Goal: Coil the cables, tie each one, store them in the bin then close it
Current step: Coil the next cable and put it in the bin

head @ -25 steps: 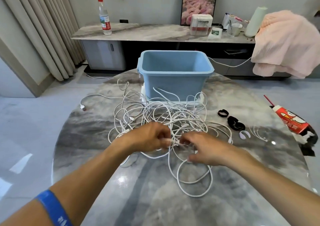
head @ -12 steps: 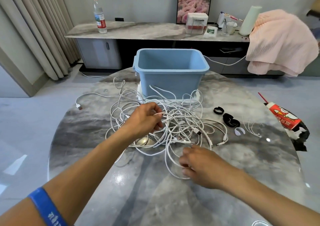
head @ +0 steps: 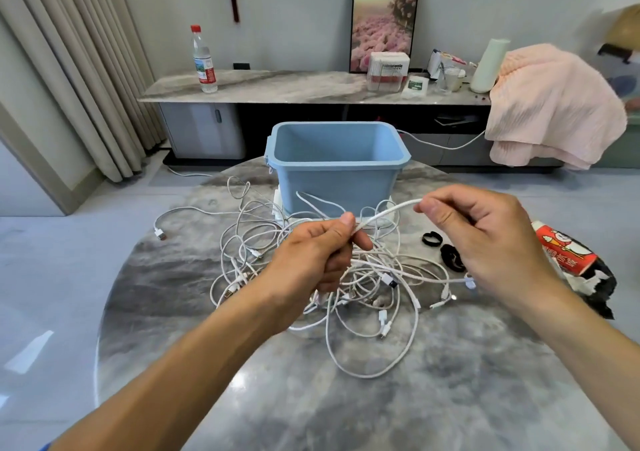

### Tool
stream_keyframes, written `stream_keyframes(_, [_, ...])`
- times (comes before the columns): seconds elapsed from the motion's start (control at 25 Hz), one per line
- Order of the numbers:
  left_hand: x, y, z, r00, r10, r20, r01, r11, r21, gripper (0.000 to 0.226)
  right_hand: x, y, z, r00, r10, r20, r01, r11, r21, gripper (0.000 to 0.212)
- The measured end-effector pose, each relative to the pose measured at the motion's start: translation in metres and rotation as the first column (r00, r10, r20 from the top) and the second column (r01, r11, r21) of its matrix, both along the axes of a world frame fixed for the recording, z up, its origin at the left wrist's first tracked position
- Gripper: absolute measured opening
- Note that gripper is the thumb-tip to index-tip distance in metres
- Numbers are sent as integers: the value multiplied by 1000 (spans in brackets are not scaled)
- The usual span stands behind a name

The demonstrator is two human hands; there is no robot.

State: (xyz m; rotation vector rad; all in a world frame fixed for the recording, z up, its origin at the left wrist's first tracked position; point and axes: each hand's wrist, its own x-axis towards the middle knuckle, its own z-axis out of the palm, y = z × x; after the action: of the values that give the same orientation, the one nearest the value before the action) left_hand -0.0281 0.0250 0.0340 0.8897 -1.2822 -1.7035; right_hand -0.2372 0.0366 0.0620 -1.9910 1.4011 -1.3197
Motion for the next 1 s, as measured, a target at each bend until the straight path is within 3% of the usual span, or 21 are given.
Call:
stream_keyframes(0.08, [-2,-1,4,1000,-11,20,11,1000,2,33,-3,-3,9,997,-79,-16,77,991,-108,14])
stream_keyframes(0.16, [-2,-2,10,1000,-21,15,21,1000,-5,33,-8,-10,15,990,-122,64,130,980,-150,8])
stream_keyframes(0.24, [1,-3,14,991,-44,-128,47,999,18,33,-10,-15,11,988,-115,103,128,984,-123,8])
stream_keyframes(0.28, [3,-5,17,971,-58,-234,67,997,31,29,-9,-17,4,991,-130,43,134,985,-106,8])
stream_keyframes(0.36, [8,-5,21,910,-55,-410,80,996,43,20,-3,-19,-18,959,-171,-225,151,983,-100,28])
stream_keyframes(0.48, [15,-7,21,860,110,-498,-69,993,100,20,26,-9,-40,857,-64,-511,59,998,-28,36])
stream_keyframes(0.6, [19,-10,19,854,269,-446,-231,963,139,23,61,13,-43,818,118,-563,-66,992,112,17])
stream_keyframes(0.76, [14,-11,17,882,292,-370,-297,954,45,28,84,30,-27,814,219,-537,-115,968,222,11])
stream_keyframes(0.8, [12,-11,14,900,294,-320,-323,946,-38,27,84,32,-21,816,226,-532,-126,968,218,15])
stream_keyframes(0.88, [11,-8,6,938,322,-128,-346,872,-345,25,75,31,-4,822,192,-537,-144,981,130,25])
stream_keyframes(0.96, [11,-7,2,951,299,82,-199,791,-579,24,58,23,10,835,71,-546,-139,987,-84,33])
stream_keyframes(1.0, [11,-7,4,961,234,144,-104,795,-597,25,47,17,17,841,35,-539,-145,976,-163,33])
